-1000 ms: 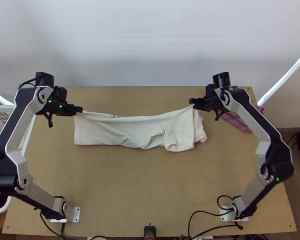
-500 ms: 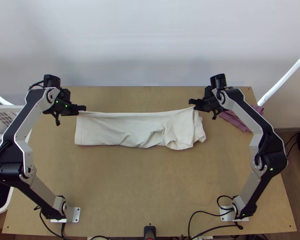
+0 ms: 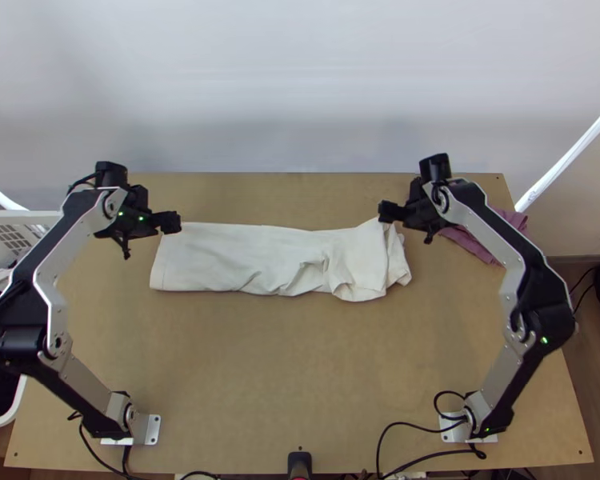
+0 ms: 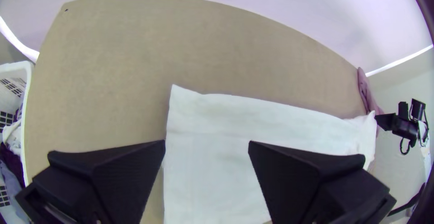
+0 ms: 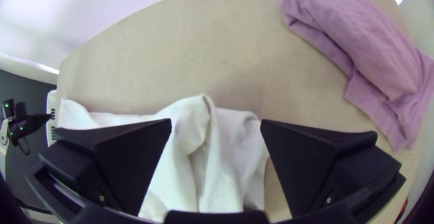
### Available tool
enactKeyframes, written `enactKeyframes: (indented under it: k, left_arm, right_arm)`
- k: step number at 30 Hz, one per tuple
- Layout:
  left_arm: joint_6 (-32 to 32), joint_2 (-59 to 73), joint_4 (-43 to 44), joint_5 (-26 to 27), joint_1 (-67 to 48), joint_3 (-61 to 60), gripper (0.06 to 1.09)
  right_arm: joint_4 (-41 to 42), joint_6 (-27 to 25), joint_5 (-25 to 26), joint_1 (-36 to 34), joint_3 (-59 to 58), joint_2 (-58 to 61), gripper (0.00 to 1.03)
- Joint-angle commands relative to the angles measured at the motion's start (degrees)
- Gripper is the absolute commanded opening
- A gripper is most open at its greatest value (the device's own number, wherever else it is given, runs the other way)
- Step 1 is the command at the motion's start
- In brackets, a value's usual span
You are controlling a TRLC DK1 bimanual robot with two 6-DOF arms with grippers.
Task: Fold the t-shirt
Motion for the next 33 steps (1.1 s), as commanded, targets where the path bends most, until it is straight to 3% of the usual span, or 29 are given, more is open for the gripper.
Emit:
enactKeyframes:
  k: [1,7,11,17,21,33]
  left_arm:
    - [0.3,-3.8,0.5,1.8,3.2,-2.1,1.04]
    - [5.7,-7.5,0.7,9.4,9.5,-8.5,1.04]
    - [11.7,-8.3,1.1,13.1,11.5,-13.0,1.03]
    - [13.9,-8.0,3.9,18.1,13.2,-17.9,1.03]
    - [14.2,-6.4,8.0,18.1,12.0,-20.8,1.03]
    - [10.0,2.8,14.6,15.3,2.9,-20.8,1.03]
  right_arm:
    - [0.5,1.2,0.2,-0.8,-2.6,-8.5,0.98]
    - [0.4,2.1,-0.6,-1.5,-5.5,-20.1,0.98]
    - [-4.1,4.5,-7.4,-1.9,-3.9,-24.3,0.98]
    - [-9.9,8.7,-17.3,-2.1,0.7,-26.5,0.98]
    - [-11.9,11.5,-20.6,-2.4,3.7,-27.2,0.98]
    - [-17.4,14.1,-21.5,-2.1,11.8,-30.0,0.98]
